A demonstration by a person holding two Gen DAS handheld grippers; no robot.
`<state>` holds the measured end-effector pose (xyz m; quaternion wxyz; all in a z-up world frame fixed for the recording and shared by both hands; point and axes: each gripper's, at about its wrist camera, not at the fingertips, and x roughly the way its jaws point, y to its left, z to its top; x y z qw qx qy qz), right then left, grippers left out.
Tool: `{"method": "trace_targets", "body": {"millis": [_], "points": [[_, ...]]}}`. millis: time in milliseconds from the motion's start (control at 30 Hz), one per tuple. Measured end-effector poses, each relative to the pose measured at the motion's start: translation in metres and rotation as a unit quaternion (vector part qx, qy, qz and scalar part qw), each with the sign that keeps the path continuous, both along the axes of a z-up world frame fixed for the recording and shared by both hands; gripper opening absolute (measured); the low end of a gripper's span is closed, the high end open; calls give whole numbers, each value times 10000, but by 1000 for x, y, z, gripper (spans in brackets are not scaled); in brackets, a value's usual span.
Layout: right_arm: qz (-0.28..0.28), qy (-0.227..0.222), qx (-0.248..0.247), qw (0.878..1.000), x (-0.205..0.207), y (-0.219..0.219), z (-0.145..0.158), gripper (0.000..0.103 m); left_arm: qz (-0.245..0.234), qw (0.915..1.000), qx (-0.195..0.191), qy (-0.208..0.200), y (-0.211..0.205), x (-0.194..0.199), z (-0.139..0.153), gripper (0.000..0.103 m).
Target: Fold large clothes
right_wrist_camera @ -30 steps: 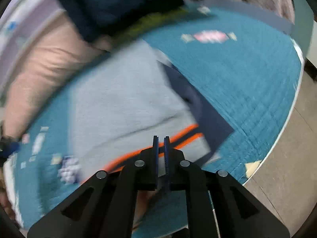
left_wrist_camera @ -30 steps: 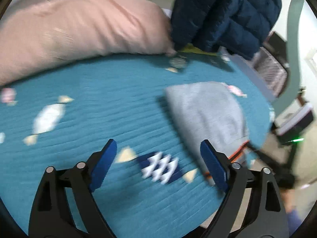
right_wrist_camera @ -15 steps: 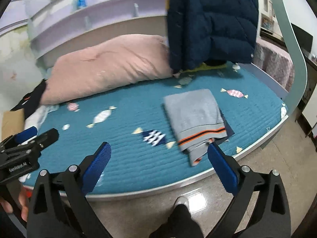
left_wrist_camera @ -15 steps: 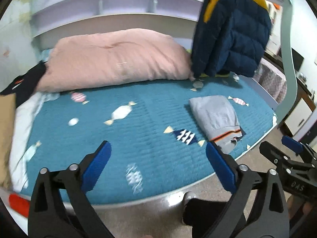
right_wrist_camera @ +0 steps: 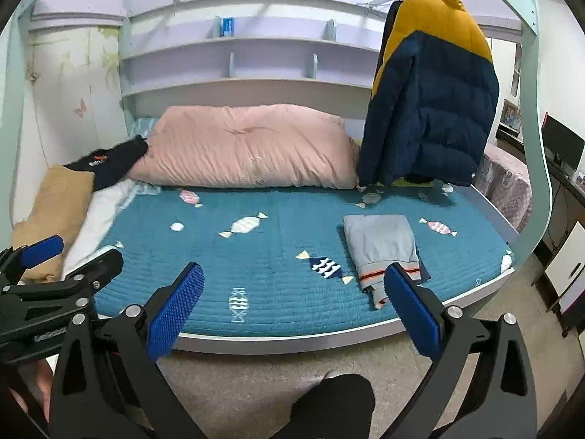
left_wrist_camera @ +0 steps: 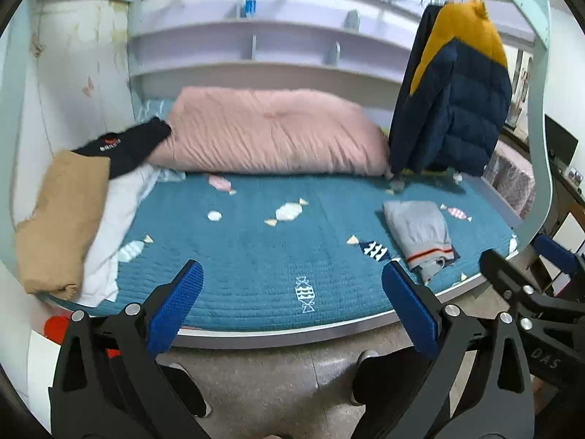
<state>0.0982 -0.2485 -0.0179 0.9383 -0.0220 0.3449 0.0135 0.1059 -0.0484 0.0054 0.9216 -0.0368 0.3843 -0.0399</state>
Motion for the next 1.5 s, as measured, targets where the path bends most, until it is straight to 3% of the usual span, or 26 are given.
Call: {"method": "trace_targets", "body": {"millis": [133,533,900,1500], "points": [[63,-164,8,9998,-19,9,15,95,106,9996,-63,-258,14,-24,22,98],[127,-555,-43,9984,-50,22,39,96,422,9948,348,-859,21,-69,63,98],[-21,-762,-99,9970,-61,15,44,96,381,9907,617,-1153,11,-74,73,98],[-226,-847,-47,9961,-62,-3,46,96,245,9899,508,-1302,-4,-69,75,98]]}}
